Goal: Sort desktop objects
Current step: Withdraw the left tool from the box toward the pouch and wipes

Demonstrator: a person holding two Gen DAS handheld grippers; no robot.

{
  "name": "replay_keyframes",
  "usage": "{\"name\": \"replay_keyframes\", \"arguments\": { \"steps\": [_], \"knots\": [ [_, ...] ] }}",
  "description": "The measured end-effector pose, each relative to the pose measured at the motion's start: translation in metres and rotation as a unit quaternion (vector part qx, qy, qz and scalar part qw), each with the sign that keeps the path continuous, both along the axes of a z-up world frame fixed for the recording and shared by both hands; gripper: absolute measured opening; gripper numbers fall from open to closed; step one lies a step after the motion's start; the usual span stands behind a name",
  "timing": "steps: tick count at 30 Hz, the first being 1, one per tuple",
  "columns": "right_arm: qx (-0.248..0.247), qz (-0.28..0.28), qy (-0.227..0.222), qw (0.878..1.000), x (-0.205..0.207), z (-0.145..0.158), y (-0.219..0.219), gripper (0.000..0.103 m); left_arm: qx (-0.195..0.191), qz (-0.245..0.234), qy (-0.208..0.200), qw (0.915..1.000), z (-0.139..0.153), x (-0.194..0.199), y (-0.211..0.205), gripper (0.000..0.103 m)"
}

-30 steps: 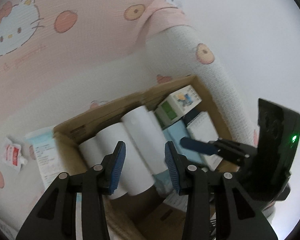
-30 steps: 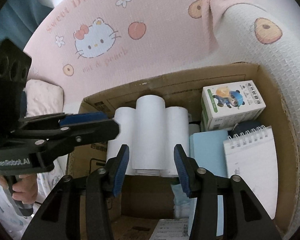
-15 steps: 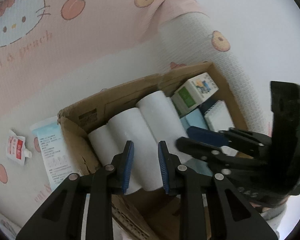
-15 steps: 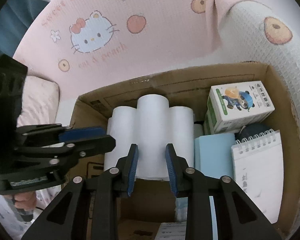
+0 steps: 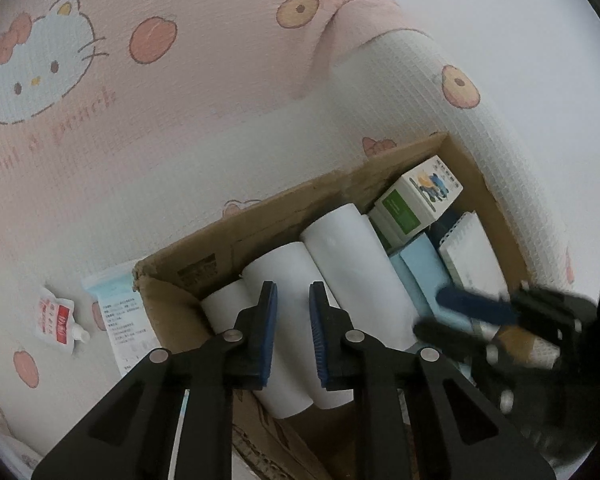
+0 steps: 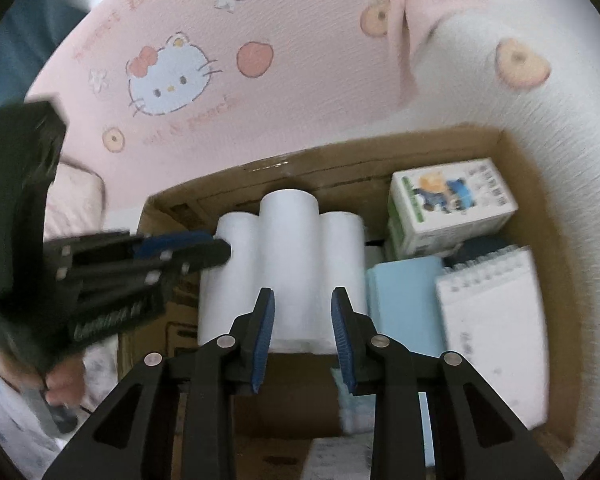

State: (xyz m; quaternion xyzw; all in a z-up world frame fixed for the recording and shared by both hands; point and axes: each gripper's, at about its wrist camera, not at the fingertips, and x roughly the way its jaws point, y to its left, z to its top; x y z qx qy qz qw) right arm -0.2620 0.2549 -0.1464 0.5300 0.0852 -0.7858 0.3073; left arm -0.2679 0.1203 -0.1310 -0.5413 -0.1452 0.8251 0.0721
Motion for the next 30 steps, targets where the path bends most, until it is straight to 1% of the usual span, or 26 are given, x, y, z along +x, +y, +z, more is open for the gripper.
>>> {"name": "replay_keyframes", "arguments": {
  "steps": [2, 3, 6, 8, 10, 12, 14, 18, 20, 23, 24, 25, 26, 28, 30],
  "knots": [
    [0.011, 0.012, -0.002, 1.000, 0.012, 0.003, 0.001, 0.025, 0.017, 0.009, -0.004, 0.9998, 0.002, 0.002, -0.005, 0.020],
    [0.013, 0.018, -0.007, 1.000, 0.017, 0.002, 0.001, 0.025, 0.031, 0.012, -0.003, 0.9995, 0.003, 0.004, -0.007, 0.020],
    [0.010, 0.038, -0.036, 0.999, 0.030, -0.006, -0.002, 0.025, 0.051, 0.010, 0.004, 0.9986, 0.008, 0.011, -0.011, 0.021],
    [0.010, 0.046, -0.059, 0.997, 0.034, -0.015, -0.006, 0.025, 0.046, -0.005, 0.015, 0.9988, 0.013, 0.016, -0.009, 0.021],
    [0.016, 0.040, -0.061, 0.997, 0.035, -0.021, -0.009, 0.020, 0.035, -0.021, 0.032, 0.9987, 0.018, 0.022, -0.005, 0.021],
    [0.007, 0.034, -0.074, 0.997, 0.032, -0.024, -0.011, 0.019, 0.021, -0.037, 0.041, 0.9982, 0.023, 0.026, 0.000, 0.021],
    [-0.001, 0.029, -0.079, 0.996, 0.030, -0.025, -0.012, 0.019, 0.016, -0.049, 0.046, 0.9976, 0.024, 0.027, 0.004, 0.021],
    [0.026, 0.010, -0.065, 0.997, 0.023, -0.031, -0.016, 0.018, 0.009, -0.070, 0.048, 0.9964, 0.025, 0.030, 0.009, 0.021],
    [0.027, 0.002, -0.063, 0.998, 0.020, -0.033, -0.016, 0.018, 0.003, -0.075, 0.047, 0.9961, 0.024, 0.030, 0.011, 0.021],
    [0.014, 0.005, -0.085, 0.996, 0.019, -0.034, -0.016, 0.018, 0.010, -0.076, 0.047, 0.9960, 0.024, 0.032, 0.010, 0.021],
    [0.014, 0.012, -0.085, 0.996, 0.022, -0.034, -0.016, 0.018, 0.015, -0.073, 0.050, 0.9960, 0.025, 0.032, 0.009, 0.022],
    [0.021, 0.015, -0.078, 0.997, 0.026, -0.032, -0.015, 0.018, 0.022, -0.069, 0.054, 0.9959, 0.026, 0.034, 0.007, 0.026],
    [0.025, 0.017, -0.072, 0.997, 0.027, -0.029, -0.014, 0.018, 0.029, -0.064, 0.057, 0.9959, 0.028, 0.035, 0.005, 0.032],
    [0.031, 0.022, -0.058, 0.998, 0.034, -0.022, -0.014, 0.018, 0.047, -0.051, 0.066, 0.9954, 0.031, 0.038, 0.000, 0.038],
    [0.037, 0.019, -0.042, 0.998, 0.040, -0.013, -0.012, 0.018, 0.068, -0.043, 0.076, 0.9939, 0.036, 0.043, -0.005, 0.040]
  ]
}}
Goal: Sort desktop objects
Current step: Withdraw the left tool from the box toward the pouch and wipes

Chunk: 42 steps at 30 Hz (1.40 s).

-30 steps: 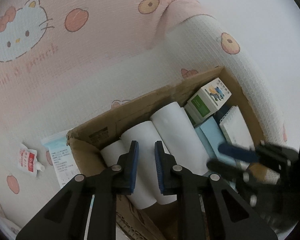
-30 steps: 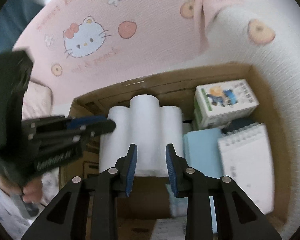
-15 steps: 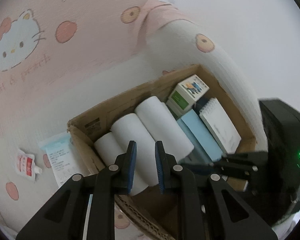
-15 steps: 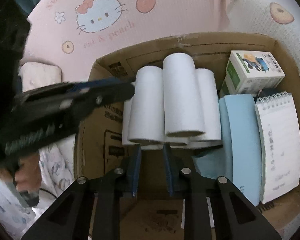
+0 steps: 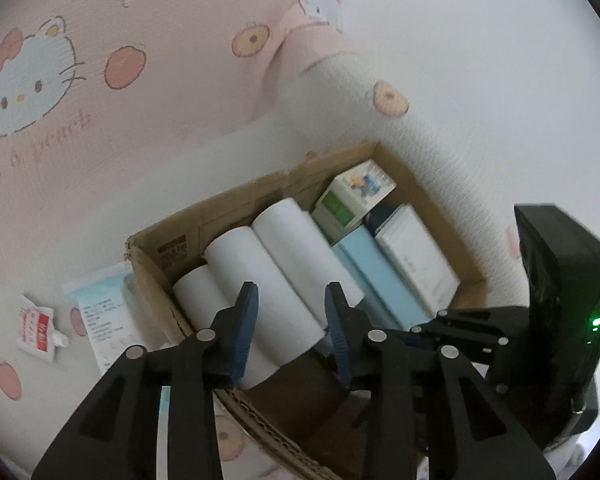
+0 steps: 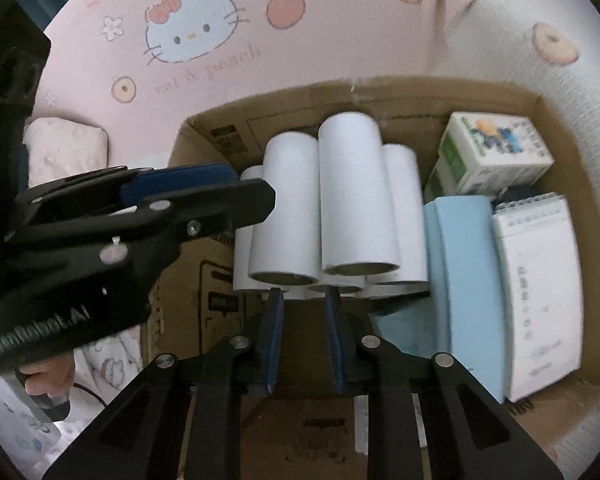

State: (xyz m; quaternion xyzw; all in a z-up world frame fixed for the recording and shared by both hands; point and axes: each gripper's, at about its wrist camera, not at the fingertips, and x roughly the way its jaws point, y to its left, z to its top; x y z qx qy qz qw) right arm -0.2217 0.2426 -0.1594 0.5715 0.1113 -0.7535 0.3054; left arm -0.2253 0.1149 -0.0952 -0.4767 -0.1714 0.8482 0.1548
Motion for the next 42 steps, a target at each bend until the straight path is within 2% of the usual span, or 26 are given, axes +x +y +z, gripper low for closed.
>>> {"name": "replay_keyframes", "arguments": {
  "steps": [2, 6, 10, 12, 13, 14, 17, 20, 22, 26, 30, 36, 38, 40, 42],
  "knots": [
    [0.002, -0.004, 0.007, 1.000, 0.004, 0.007, 0.002, 0.018, 0.008, 0.006, 0.005, 0.9999, 0.004, 0.006, -0.004, 0.044],
    [0.020, -0.023, 0.031, 0.999, 0.015, 0.020, 0.007, 0.018, 0.004, 0.024, 0.027, 0.9993, 0.013, 0.022, -0.013, 0.044],
    [0.029, -0.031, 0.051, 0.998, 0.031, 0.028, 0.002, 0.019, 0.031, 0.018, 0.053, 0.9980, 0.018, 0.047, -0.018, 0.043],
    [0.029, -0.036, 0.060, 0.997, 0.038, 0.034, 0.000, 0.019, 0.035, 0.013, 0.075, 0.9965, 0.021, 0.060, -0.019, 0.027],
    [0.031, -0.039, 0.065, 0.997, 0.042, 0.036, -0.002, 0.019, 0.035, 0.015, 0.090, 0.9952, 0.022, 0.069, -0.019, 0.011],
    [0.035, -0.040, 0.071, 0.996, 0.046, 0.038, -0.005, 0.019, 0.035, 0.019, 0.103, 0.9938, 0.023, 0.077, -0.021, 0.008],
    [0.048, -0.031, 0.088, 0.994, 0.056, 0.043, -0.011, 0.019, 0.050, 0.027, 0.129, 0.9900, 0.019, 0.099, -0.025, 0.007],
    [0.061, -0.013, 0.105, 0.993, 0.070, 0.045, -0.021, 0.019, 0.044, 0.032, 0.143, 0.9882, 0.015, 0.114, -0.030, 0.007],
    [0.070, -0.005, 0.118, 0.991, 0.079, 0.047, -0.026, 0.019, 0.044, 0.042, 0.143, 0.9878, 0.011, 0.124, -0.037, 0.007],
    [0.066, -0.001, 0.130, 0.989, 0.092, 0.049, -0.030, 0.019, 0.091, 0.063, 0.138, 0.9842, 0.000, 0.146, -0.061, 0.007],
    [0.029, -0.017, 0.153, 0.988, 0.112, 0.059, -0.028, 0.019, 0.115, 0.098, 0.120, 0.9812, -0.017, 0.153, -0.087, 0.007],
    [-0.032, -0.019, 0.200, 0.979, 0.146, 0.065, -0.032, 0.019, 0.137, 0.131, 0.101, 0.9766, -0.043, 0.161, -0.127, 0.007],
    [-0.036, -0.025, 0.215, 0.976, 0.153, 0.065, -0.035, 0.019, 0.130, 0.140, 0.090, 0.9774, -0.057, 0.165, -0.136, 0.007],
    [-0.045, -0.033, 0.226, 0.972, 0.160, 0.064, -0.038, 0.019, 0.105, 0.159, 0.090, 0.9775, -0.074, 0.175, -0.143, 0.007],
    [-0.038, -0.035, 0.244, 0.968, 0.168, 0.061, -0.046, 0.019, 0.088, 0.166, 0.069, 0.9798, -0.097, 0.180, -0.146, 0.007]
  ]
}}
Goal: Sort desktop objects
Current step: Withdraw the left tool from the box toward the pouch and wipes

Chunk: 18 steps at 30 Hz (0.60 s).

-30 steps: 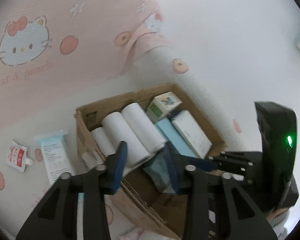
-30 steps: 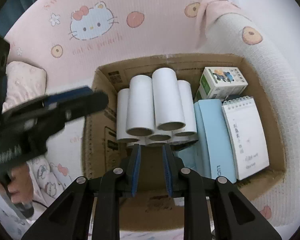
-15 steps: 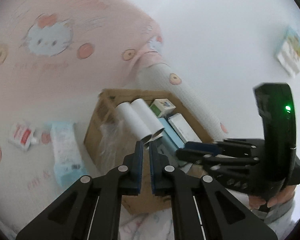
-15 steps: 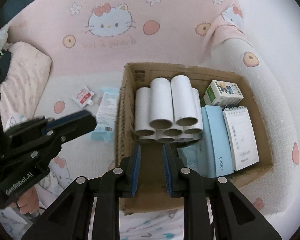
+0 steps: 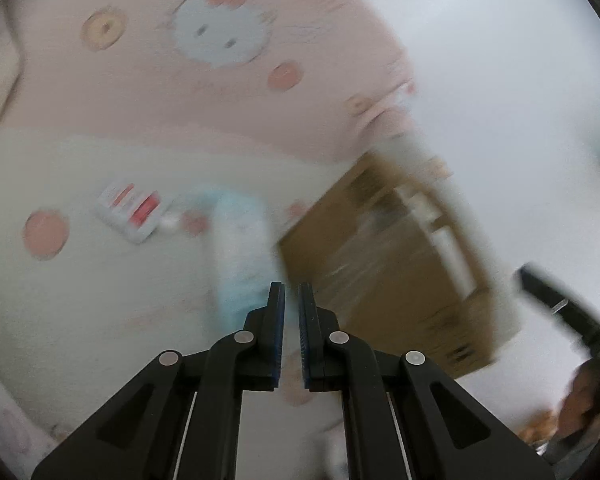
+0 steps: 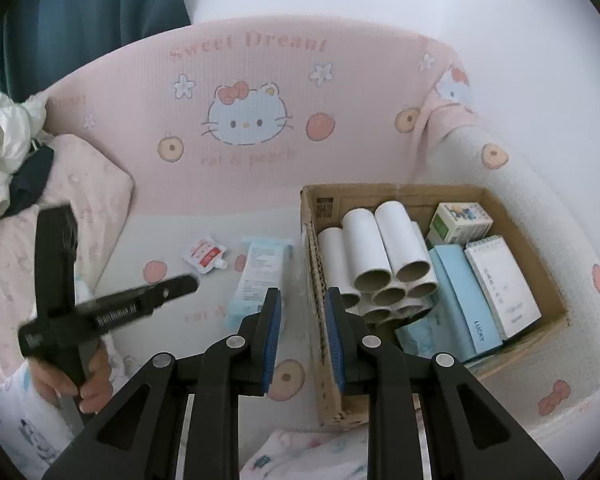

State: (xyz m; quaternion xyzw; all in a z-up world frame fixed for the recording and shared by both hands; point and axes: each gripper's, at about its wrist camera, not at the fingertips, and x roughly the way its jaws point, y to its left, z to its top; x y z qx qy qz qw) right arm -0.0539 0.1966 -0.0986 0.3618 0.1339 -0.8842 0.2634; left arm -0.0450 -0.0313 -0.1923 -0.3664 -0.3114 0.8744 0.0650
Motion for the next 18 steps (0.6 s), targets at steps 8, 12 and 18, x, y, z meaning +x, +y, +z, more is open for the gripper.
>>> {"name": "replay_keyframes", "arguments": {
  "steps": [8, 12, 18],
  "knots": [
    [0.036, 0.052, 0.005, 0.998, 0.023, -0.022, -0.046, 0.020, 0.134, 0.063, -0.045, 0.9879, -0.059, 0.002, -0.048, 0.006],
    [0.015, 0.067, -0.036, 0.997, 0.017, -0.042, -0.066, 0.045, 0.168, 0.090, -0.079, 0.9784, -0.080, -0.004, -0.062, 0.008],
    [0.016, 0.057, -0.093, 0.994, -0.010, -0.085, -0.096, 0.067, 0.220, 0.111, -0.091, 0.9650, -0.100, -0.010, -0.072, 0.039]
  ]
}}
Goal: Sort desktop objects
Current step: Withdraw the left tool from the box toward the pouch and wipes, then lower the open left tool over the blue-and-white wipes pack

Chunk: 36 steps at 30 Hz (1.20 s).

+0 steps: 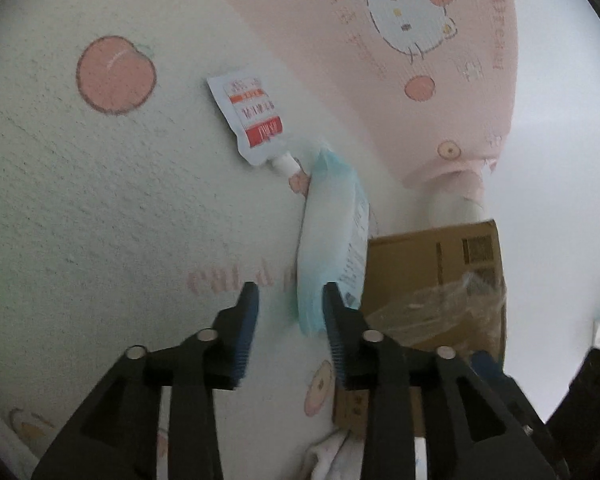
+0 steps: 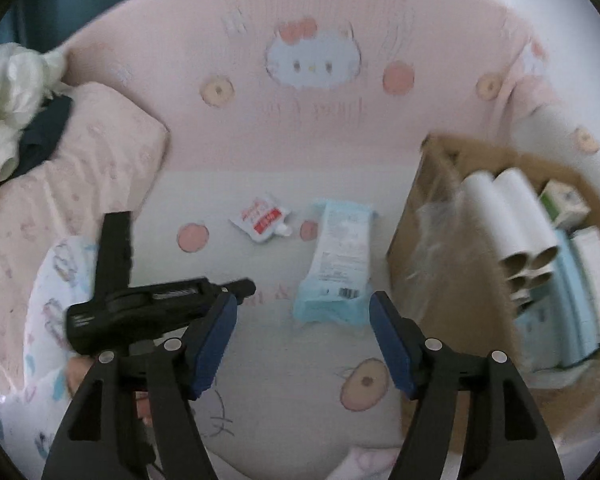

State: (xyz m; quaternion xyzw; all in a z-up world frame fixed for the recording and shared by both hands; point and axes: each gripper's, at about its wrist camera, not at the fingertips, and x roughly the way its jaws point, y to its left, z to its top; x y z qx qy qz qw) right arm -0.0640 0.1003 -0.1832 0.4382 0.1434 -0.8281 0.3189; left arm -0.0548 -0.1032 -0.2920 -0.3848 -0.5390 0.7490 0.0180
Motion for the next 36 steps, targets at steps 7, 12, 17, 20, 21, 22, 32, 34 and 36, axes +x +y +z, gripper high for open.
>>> {"name": "replay_keyframes", "arguments": {
  "steps": [7, 12, 17, 20, 21, 22, 32, 34, 36],
  "knots": [
    [0.005, -0.034, -0.080, 0.996, -0.051, -0.034, -0.029, 0.068, -0.007, -0.002, 0.006, 1.0000, -0.001, -0.007, 0.001, 0.050],
    [0.026, -0.050, -0.137, 0.989, -0.087, -0.061, -0.050, 0.068, -0.030, -0.023, -0.004, 0.9993, -0.003, -0.017, 0.008, 0.050],
    [0.057, -0.108, -0.184, 0.975, -0.120, -0.085, -0.057, 0.068, -0.056, -0.034, -0.006, 0.9978, -0.004, -0.024, 0.012, 0.050],
    [0.057, -0.152, -0.218, 0.962, -0.137, -0.096, -0.052, 0.068, -0.043, -0.039, -0.013, 0.9983, -0.011, -0.029, 0.012, 0.050],
    [0.053, -0.157, -0.226, 0.960, -0.140, -0.099, -0.052, 0.068, -0.038, -0.041, -0.013, 0.9984, -0.012, -0.031, 0.013, 0.050],
    [0.052, -0.157, -0.233, 0.958, -0.142, -0.101, -0.054, 0.068, -0.033, -0.044, -0.011, 0.9984, -0.013, -0.033, 0.013, 0.050],
    [0.087, -0.133, -0.220, 0.962, -0.146, -0.116, -0.067, 0.070, 0.018, -0.082, 0.012, 0.9964, -0.014, -0.040, 0.024, 0.042],
    [0.091, -0.138, -0.225, 0.960, -0.144, -0.115, -0.065, 0.070, 0.023, -0.094, 0.006, 0.9953, -0.017, -0.043, 0.028, 0.042],
    [0.101, -0.155, -0.234, 0.955, -0.141, -0.114, -0.061, 0.070, 0.014, -0.096, -0.003, 0.9953, -0.019, -0.043, 0.031, 0.042]
  ]
}}
